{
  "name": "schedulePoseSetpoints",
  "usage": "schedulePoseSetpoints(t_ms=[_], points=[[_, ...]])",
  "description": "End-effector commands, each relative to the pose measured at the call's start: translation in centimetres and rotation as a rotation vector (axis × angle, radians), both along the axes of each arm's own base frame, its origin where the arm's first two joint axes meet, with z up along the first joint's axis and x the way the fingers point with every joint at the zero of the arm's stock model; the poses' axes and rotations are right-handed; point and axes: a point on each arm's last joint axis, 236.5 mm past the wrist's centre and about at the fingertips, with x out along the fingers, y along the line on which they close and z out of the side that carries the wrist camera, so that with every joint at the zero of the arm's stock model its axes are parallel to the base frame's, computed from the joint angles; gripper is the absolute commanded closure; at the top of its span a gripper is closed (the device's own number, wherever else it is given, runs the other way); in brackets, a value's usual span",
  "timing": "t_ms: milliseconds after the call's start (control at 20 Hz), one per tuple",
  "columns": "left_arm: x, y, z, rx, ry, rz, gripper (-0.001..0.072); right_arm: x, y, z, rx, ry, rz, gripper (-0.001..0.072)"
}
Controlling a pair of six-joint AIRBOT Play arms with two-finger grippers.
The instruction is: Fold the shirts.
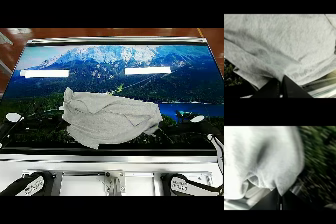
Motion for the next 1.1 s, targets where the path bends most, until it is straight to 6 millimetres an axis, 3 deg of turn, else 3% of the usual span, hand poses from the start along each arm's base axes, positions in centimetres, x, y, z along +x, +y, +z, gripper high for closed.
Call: schedulePoseSetpoints(t_ms=[0, 100, 200, 300, 450, 600, 700, 750, 850, 900, 1050], points=[[0.1, -0.1, 0.5, 0.009, -0.037, -0.034, 0.0671, 1.9, 1.1, 1.6, -0.002, -0.052, 0.072, 0.0652], [1.2, 0.1, 2.3, 0.018, -0.096, -0.033, 0.0672, 4.0, 1.0, 5.2, 0.000, -0.147, 0.130, 0.0651], [3.4, 0.4, 7.0, 0.043, -0.238, -0.032, 0.0672, 6.3, 1.1, 10.7, -0.024, -0.318, 0.221, 0.0651], [5.5, 0.8, 14.4, 0.082, -0.441, -0.032, 0.0672, 8.3, 0.6, 17.5, -0.091, -0.509, 0.242, 0.0652], [6.3, 1.2, 28.7, 0.155, -0.802, -0.014, 0.0672, 9.0, 0.9, 30.1, -0.196, -0.850, 0.242, 0.0652], [3.4, 1.6, 43.1, 0.233, -1.164, 0.046, 0.0672, 7.0, 1.1, 42.9, -0.335, -1.205, 0.201, 0.0652], [0.0, 1.5, 50.6, 0.261, -1.360, 0.080, 0.0672, 4.3, 1.1, 51.4, -0.428, -1.447, 0.138, 0.0653], [-1.8, 1.3, 53.4, 0.270, -1.434, 0.090, 0.0672, 2.8, 1.1, 54.9, -0.459, -1.547, 0.100, 0.0653], [-5.2, 0.7, 57.6, 0.265, -1.541, 0.103, 0.0672, -0.6, 1.6, 60.4, -0.499, -1.701, 0.050, 0.0653], [-6.7, 0.5, 59.1, 0.256, -1.578, 0.112, 0.0672, -2.1, 1.9, 62.1, -0.509, -1.748, 0.044, 0.0652], [-10.0, 0.2, 61.4, 0.285, -1.657, 0.123, 0.0672, -5.7, 2.5, 65.2, -0.538, -1.824, 0.023, 0.0652]])
